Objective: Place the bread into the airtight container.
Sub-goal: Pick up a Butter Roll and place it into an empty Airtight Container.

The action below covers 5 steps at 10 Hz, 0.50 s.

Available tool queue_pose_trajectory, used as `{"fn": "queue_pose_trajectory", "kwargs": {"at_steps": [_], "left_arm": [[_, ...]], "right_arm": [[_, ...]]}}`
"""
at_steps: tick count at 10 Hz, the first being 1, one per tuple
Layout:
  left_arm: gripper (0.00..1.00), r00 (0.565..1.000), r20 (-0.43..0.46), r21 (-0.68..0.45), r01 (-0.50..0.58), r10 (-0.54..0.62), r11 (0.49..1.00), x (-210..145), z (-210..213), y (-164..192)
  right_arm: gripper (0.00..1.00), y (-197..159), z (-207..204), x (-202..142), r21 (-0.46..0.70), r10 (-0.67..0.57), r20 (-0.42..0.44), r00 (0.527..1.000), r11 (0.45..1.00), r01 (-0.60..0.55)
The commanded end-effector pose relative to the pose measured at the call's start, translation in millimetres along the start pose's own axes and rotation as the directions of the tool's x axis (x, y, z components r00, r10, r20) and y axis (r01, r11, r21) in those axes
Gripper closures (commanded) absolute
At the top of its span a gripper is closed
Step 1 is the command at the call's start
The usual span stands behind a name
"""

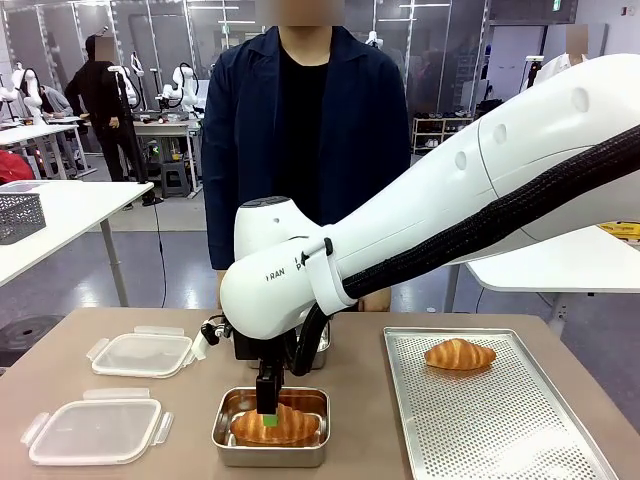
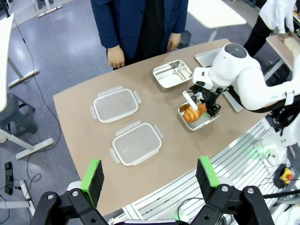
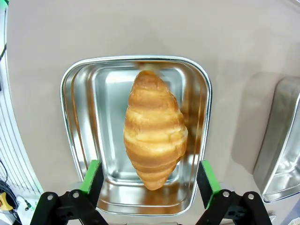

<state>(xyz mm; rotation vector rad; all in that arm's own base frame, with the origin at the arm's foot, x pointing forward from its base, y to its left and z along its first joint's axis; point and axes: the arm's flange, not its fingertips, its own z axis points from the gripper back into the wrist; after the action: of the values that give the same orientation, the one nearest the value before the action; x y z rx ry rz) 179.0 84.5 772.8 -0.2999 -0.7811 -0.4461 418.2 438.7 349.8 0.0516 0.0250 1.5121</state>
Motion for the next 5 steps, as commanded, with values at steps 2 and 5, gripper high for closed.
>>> {"fn": "queue_pose_trajectory", "kwargs": {"at_steps": [2, 5], "left_arm": [[0.0, 1.0, 0.005, -0.01, 0.009, -0.009, 1.0, 1.4, 2.2, -0.8], [0.0, 1.0, 0.005, -0.01, 0.009, -0.009, 1.0, 1.4, 2.2, -0.8]], "right_arm": [[0.0, 0.0, 0.0, 0.0, 0.0, 0.0, 0.0, 1.0, 1.0, 0.0], [0.0, 13.4, 73.2, -49.6, -0.059, -0.088, 0.018, 0.996, 0.994, 0.089]]}}
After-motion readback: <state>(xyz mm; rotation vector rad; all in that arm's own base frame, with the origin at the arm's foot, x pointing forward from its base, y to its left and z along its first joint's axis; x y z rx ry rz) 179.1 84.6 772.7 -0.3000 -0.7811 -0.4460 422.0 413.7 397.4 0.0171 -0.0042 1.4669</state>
